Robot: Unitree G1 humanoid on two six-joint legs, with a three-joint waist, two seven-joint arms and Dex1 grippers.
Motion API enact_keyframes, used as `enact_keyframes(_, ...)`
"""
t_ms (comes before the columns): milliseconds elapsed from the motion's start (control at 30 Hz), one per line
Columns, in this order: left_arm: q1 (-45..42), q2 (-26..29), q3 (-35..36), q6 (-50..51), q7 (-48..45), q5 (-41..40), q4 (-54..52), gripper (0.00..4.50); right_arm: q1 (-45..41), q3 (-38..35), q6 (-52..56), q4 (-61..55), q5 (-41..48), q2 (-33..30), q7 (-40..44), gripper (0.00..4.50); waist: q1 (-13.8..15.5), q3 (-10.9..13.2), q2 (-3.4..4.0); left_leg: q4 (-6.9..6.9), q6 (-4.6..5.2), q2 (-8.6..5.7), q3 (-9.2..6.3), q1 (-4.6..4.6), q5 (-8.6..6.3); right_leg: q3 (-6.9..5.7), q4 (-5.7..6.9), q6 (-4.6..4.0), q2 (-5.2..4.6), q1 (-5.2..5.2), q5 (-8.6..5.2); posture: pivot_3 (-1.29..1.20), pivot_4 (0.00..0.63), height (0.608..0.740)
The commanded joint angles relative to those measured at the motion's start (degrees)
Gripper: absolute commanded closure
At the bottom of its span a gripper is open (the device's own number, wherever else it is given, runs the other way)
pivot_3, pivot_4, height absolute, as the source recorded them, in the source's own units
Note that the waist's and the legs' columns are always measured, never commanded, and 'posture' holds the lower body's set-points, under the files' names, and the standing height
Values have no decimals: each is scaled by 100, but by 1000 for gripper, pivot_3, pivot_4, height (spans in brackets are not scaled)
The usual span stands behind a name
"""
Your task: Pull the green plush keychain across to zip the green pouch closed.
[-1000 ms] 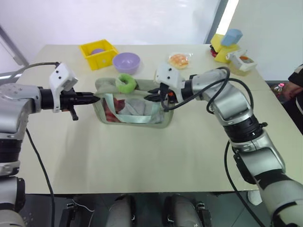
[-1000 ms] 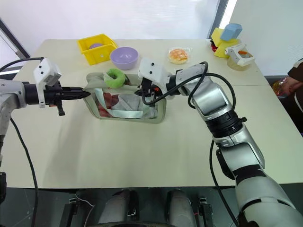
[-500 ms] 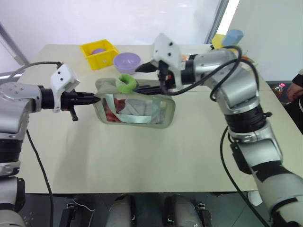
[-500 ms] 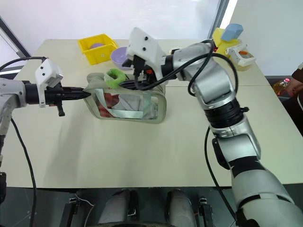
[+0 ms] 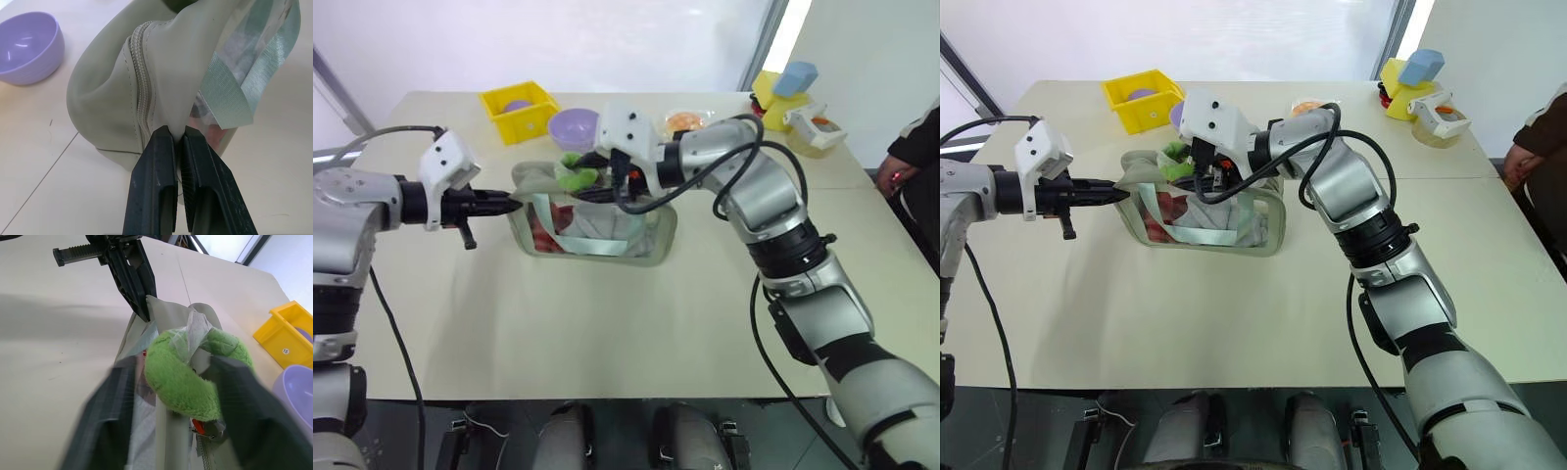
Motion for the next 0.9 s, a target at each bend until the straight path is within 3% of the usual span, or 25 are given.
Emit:
enact_keyframes(33,-52,-14,-36,-59,-6,79,-78,4500,-97,-210,-12,-46,87,73,-65,4332,-2,0,0,0,0,0,0,0,0,0,0,0,0,0,0,0,150,739)
enact_keyframes(233,-44,-50,-26,-46,-4,101,-54,4500,-141,-549,368,-161,250,-143,-128,4452,14,0,0,0,0,0,0,0,0,0,0,0,0,1,0,0,150,739)
enact_keyframes(533,87,-14,10,9,-6,109,-27,4500,-52,-953,833,-825,-169,-1754,-387,4452,21,0,0,0,0,-1,-2,0,0,0,-1,0,-1,2,0,0,150,739)
enact_keyframes(733,141,-115,8,110,120,92,-64,4500,608,-839,711,-1516,-904,-2981,-581,4452,27,0,0,0,1,-2,-1,1,-1,0,-8,0,-4,3,0,0,150,739)
enact_keyframes(900,273,-181,41,280,225,13,-269,4500,1500,-832,900,-1983,-1233,-3385,-806,4452,35,-3,2,-1,0,-1,1,4,0,1,-6,0,-4,2,0,0,150,739)
